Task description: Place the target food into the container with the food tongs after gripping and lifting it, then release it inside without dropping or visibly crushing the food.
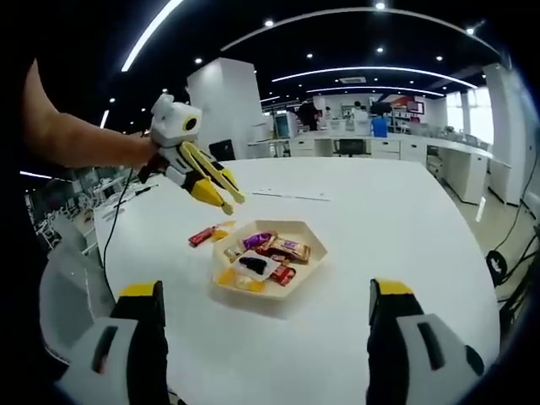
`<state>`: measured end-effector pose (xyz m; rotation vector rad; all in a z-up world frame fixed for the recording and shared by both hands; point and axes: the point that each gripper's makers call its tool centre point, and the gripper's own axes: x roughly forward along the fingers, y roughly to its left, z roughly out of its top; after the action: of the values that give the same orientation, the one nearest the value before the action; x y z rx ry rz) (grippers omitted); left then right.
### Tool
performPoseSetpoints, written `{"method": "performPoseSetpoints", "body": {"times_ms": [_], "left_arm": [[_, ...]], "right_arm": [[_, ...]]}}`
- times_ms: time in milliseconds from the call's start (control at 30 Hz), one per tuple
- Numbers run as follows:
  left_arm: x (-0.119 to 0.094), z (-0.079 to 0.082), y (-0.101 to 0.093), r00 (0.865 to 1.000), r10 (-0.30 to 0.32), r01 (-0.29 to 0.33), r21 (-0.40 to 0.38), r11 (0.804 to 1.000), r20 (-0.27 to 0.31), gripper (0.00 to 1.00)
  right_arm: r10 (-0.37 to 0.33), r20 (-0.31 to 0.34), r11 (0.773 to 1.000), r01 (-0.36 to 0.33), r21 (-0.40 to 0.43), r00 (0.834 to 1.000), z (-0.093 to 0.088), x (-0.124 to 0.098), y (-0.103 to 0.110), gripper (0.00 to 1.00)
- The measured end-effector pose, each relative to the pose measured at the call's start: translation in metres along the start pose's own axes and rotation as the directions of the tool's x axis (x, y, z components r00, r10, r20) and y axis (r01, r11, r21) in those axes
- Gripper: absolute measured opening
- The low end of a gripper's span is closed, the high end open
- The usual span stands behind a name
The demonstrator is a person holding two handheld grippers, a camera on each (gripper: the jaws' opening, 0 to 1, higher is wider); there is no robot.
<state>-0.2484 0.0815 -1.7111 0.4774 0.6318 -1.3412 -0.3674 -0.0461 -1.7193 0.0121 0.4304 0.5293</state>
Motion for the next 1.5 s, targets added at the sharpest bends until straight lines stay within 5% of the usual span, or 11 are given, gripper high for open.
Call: {"method": "performPoseSetpoints", "body": {"times_ms": [833,1500], "left_arm": [[-0.031,-0.032,0.022,0.997,0.069,-0.067,-0.069,0.995,0.032,0.26],[-0.077,-0.071,0.042,0.975,0.211,-0.198,-0.162,0.967,0.069,0.26]], "right_arm": [[0.033,-0.023,0.999,-0.033,-0.011,0.999,0.001,0.012,0.009,1.00],[0.047,-0.030,0.999,-0.047,-0.014,0.998,0.003,0.017,0.013,1.00]]}}
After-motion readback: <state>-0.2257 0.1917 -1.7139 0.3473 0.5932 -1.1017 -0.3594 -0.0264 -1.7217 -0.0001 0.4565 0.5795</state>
